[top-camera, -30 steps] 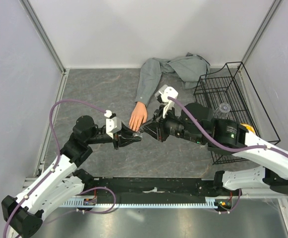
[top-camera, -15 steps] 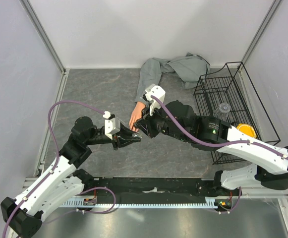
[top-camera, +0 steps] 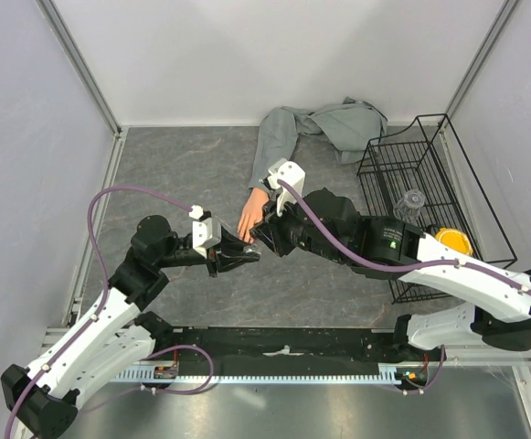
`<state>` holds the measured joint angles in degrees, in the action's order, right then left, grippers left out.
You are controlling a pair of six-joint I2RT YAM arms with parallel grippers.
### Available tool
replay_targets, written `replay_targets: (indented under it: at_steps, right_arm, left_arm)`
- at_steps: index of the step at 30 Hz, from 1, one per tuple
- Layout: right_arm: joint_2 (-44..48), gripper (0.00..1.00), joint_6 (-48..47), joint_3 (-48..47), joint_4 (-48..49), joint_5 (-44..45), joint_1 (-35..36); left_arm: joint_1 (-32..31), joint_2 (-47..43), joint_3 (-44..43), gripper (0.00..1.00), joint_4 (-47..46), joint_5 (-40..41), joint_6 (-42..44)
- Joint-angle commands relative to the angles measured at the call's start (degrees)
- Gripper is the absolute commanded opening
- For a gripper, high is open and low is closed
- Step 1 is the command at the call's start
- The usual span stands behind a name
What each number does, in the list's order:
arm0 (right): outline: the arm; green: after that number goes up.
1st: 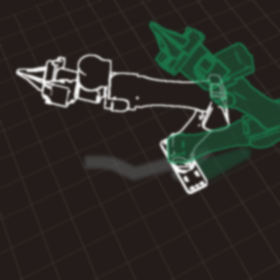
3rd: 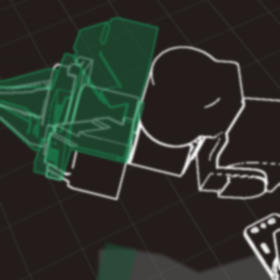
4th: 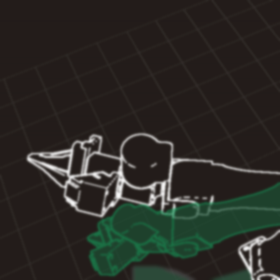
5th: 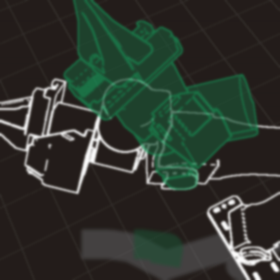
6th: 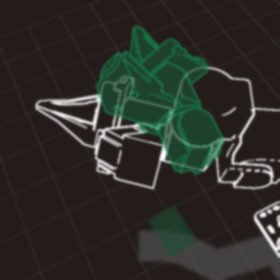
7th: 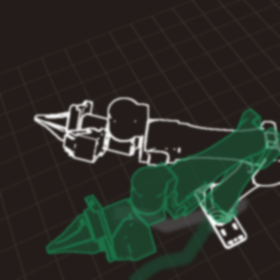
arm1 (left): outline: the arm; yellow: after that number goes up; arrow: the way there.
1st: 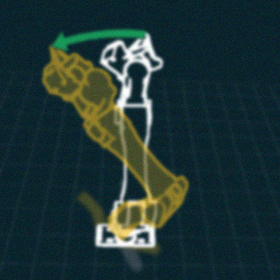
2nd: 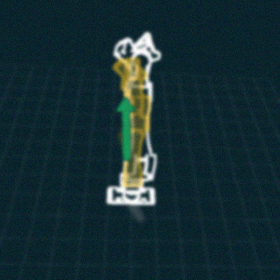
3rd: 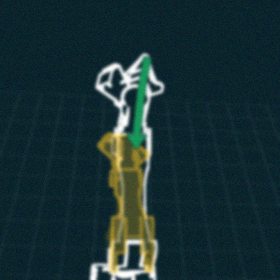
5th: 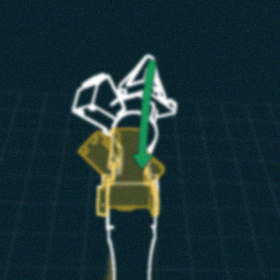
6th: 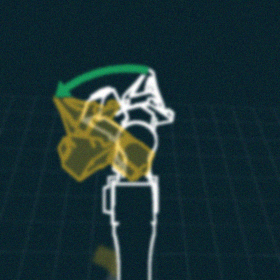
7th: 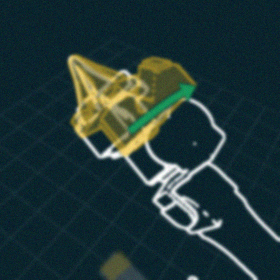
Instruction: Paint the nails
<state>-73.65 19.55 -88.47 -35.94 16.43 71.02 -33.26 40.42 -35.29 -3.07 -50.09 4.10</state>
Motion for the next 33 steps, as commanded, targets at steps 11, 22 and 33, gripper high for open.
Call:
replay_targets:
  at_steps: [11, 22, 33]
  right_arm:
    - [2.02, 0.00, 0.05, 1.37, 0.52, 0.19, 0.17]
    - [1.14, 0.00, -0.13, 1.37, 1.67, -1.31, 0.17]
    - [0.44, 0.00, -0.13, 2.16, 2.28, -1.57, 0.17]
  left_arm:
    - [-0.23, -0.17, -1.19, 0.02, -1.85, -0.28, 0.91]
    - [-0.23, -0.08, -1.27, 0.02, -1.85, -0.45, 1.00]
    - [-0.23, -0.08, -1.27, 0.02, -1.94, -0.54, 0.91]
